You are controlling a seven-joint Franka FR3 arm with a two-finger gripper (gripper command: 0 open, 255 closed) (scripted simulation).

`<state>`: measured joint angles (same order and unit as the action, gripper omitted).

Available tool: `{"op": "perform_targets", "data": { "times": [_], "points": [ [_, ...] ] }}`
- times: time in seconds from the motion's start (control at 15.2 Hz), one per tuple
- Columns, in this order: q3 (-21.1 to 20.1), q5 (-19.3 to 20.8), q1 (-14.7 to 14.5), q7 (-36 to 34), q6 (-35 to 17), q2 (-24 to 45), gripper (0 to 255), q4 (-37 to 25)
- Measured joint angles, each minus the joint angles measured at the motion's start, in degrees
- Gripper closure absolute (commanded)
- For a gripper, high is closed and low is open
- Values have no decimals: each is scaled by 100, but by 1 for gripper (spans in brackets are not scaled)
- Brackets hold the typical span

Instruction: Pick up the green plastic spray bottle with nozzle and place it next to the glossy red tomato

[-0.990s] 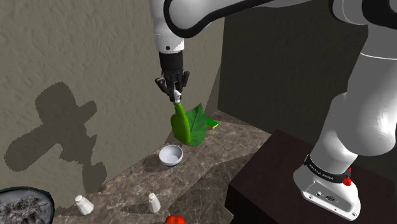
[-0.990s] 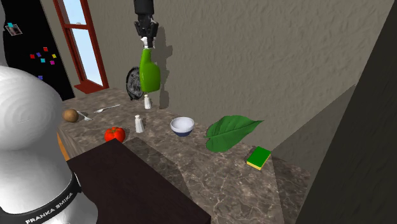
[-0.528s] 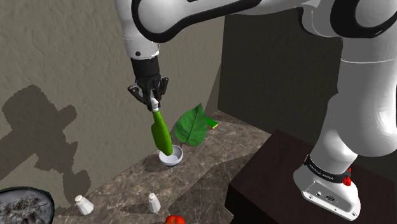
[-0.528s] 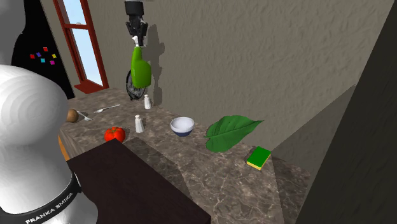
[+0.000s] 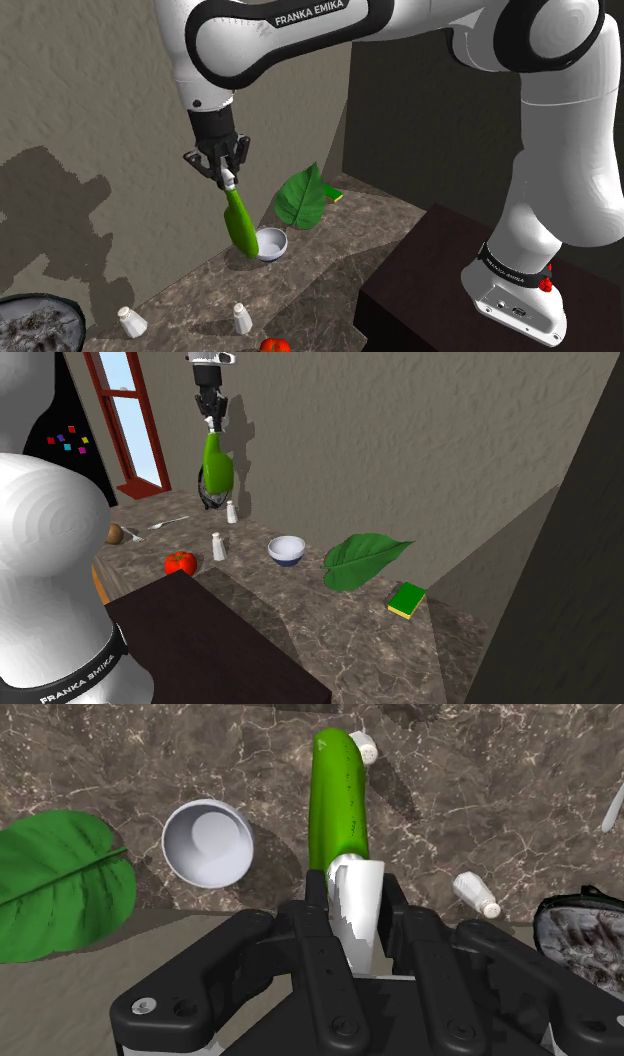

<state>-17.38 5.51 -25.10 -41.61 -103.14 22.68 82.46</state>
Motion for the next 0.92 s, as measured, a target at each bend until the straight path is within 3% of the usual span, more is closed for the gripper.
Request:
{"op": "perform_targets", "data": {
  "times": [0.92],
  "points": [
    [40, 73, 17, -45, -981, 190, 255, 801]
  ]
}}
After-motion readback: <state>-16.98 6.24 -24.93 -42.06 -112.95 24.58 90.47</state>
